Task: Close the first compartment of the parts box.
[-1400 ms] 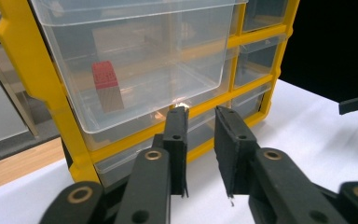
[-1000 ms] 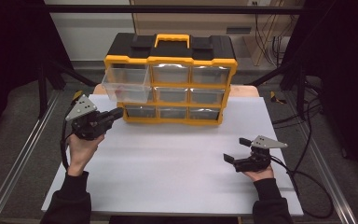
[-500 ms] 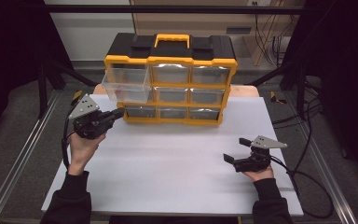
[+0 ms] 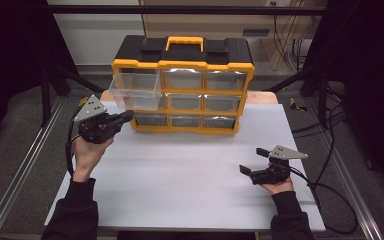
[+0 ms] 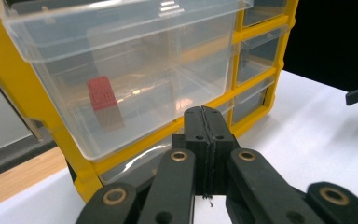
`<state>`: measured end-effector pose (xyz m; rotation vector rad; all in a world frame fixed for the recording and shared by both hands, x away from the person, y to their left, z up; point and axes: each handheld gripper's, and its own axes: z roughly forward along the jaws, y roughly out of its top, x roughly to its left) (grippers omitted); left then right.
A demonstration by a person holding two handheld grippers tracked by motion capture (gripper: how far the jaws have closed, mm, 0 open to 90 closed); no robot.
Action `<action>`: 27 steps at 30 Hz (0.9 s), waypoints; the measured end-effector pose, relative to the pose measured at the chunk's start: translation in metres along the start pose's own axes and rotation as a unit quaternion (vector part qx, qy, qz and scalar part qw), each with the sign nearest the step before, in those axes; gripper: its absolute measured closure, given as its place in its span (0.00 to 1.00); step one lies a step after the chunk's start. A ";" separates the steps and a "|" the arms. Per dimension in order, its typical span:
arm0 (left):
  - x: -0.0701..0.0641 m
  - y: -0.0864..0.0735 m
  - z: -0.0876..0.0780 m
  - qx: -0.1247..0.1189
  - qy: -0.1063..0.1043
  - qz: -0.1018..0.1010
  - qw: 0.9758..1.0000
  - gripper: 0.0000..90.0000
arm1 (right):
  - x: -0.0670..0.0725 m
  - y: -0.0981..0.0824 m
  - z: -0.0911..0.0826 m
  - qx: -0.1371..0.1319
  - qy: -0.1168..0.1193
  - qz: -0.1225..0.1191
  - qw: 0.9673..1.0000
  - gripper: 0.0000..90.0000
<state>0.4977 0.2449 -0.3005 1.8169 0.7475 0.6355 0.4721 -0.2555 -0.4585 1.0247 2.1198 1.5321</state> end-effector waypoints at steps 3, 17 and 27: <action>0.001 0.002 0.002 0.002 0.003 0.004 1.000 1.00 | 0.000 0.000 0.000 -0.001 0.000 0.000 1.000 0.00; 0.009 0.005 0.010 0.002 0.008 0.004 1.000 1.00 | 0.000 0.000 0.000 -0.001 0.000 0.000 1.000 0.00; 0.011 0.010 0.015 0.001 0.021 0.016 1.000 1.00 | 0.000 0.000 -0.001 -0.002 0.000 0.001 1.000 0.00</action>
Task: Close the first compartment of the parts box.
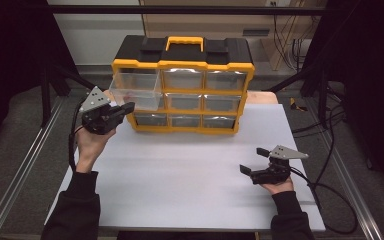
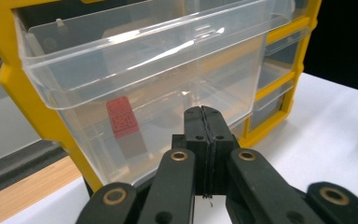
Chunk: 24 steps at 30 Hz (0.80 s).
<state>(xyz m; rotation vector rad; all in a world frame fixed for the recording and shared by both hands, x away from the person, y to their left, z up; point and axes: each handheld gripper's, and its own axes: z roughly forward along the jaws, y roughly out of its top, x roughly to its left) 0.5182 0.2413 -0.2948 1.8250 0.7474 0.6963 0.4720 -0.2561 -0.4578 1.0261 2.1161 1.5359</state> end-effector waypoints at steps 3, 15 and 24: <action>0.003 0.000 0.001 -0.001 -0.004 -0.003 1.000 1.00 | 0.000 0.000 0.000 0.000 0.000 0.000 1.000 0.00; 0.006 0.002 0.004 -0.006 -0.001 0.005 1.000 1.00 | 0.000 0.000 0.000 0.000 0.001 0.001 1.000 0.00; 0.009 0.006 0.009 -0.005 0.000 0.005 1.000 1.00 | 0.000 0.000 0.000 -0.001 0.001 0.000 1.000 0.00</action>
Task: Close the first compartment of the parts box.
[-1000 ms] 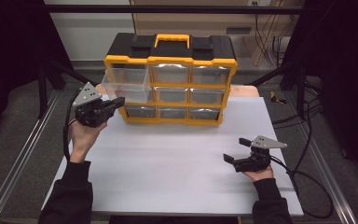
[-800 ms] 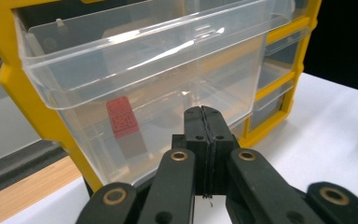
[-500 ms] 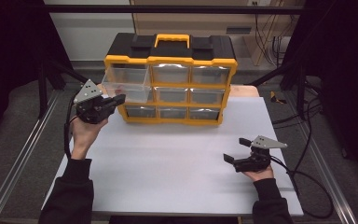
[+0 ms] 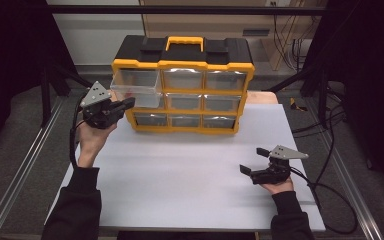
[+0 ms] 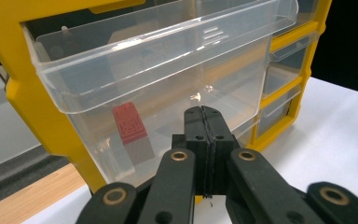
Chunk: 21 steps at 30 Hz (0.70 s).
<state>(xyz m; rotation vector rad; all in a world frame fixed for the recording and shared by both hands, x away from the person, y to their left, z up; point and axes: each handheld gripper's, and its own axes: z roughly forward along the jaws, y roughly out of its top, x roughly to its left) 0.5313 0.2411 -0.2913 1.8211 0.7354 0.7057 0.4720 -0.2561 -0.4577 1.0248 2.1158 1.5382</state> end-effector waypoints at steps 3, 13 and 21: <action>0.000 0.002 0.002 0.003 -0.002 0.005 1.000 1.00 | 0.000 0.000 0.000 0.001 0.001 0.000 1.000 0.00; 0.004 0.005 0.006 0.013 0.009 0.011 1.000 1.00 | 0.000 0.000 0.000 0.000 0.001 0.000 1.000 0.00; 0.006 0.009 0.012 0.020 0.018 0.017 0.999 1.00 | 0.000 0.000 0.000 -0.001 0.000 0.000 1.000 0.00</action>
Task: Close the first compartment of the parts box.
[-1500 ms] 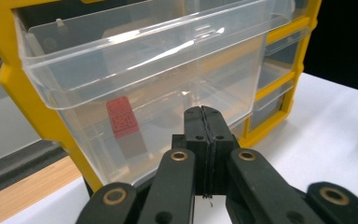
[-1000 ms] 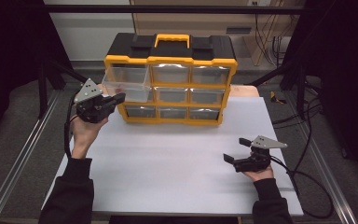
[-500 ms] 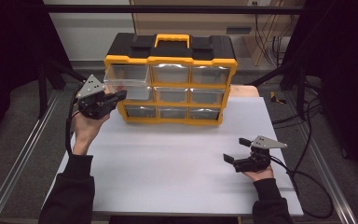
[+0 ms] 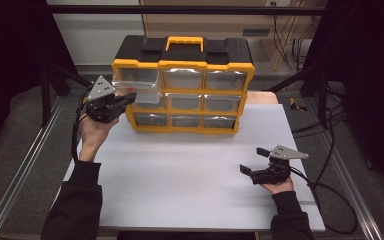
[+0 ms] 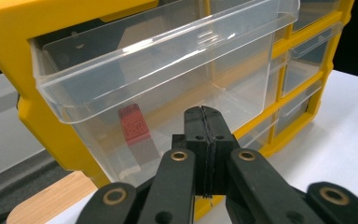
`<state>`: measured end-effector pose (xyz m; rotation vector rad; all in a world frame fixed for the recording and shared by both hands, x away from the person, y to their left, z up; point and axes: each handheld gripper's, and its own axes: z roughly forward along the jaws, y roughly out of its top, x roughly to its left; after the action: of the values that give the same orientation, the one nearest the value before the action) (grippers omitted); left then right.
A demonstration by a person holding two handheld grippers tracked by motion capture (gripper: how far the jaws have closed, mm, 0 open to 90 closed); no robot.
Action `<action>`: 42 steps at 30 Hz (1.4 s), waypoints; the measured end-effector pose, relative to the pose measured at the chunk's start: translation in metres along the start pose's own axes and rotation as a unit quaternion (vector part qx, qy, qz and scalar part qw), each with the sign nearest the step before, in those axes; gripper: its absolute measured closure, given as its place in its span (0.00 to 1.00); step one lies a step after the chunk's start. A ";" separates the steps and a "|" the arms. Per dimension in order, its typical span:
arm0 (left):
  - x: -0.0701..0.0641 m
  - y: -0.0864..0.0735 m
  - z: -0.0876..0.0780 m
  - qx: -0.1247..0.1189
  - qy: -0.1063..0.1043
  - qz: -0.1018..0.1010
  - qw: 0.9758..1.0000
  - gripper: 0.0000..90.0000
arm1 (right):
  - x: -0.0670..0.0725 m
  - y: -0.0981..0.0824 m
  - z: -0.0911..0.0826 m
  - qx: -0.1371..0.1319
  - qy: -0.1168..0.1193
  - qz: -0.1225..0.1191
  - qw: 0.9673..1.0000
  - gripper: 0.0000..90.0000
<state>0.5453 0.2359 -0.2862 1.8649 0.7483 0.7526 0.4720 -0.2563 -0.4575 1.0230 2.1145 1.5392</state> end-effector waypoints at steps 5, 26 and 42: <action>0.001 0.001 0.003 -0.001 0.003 0.001 1.000 1.00 | 0.000 0.000 0.000 -0.001 0.001 0.001 1.000 0.00; 0.006 0.005 0.015 -0.001 0.016 0.004 1.000 1.00 | 0.000 0.000 0.000 -0.001 0.002 0.001 1.000 0.00; 0.009 0.007 0.026 -0.003 0.024 0.009 1.000 1.00 | 0.000 0.000 0.000 -0.002 0.001 0.000 1.000 0.00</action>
<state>0.5716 0.2262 -0.2874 1.8562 0.7600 0.8119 0.4717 -0.2562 -0.4572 1.0211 2.1117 1.5460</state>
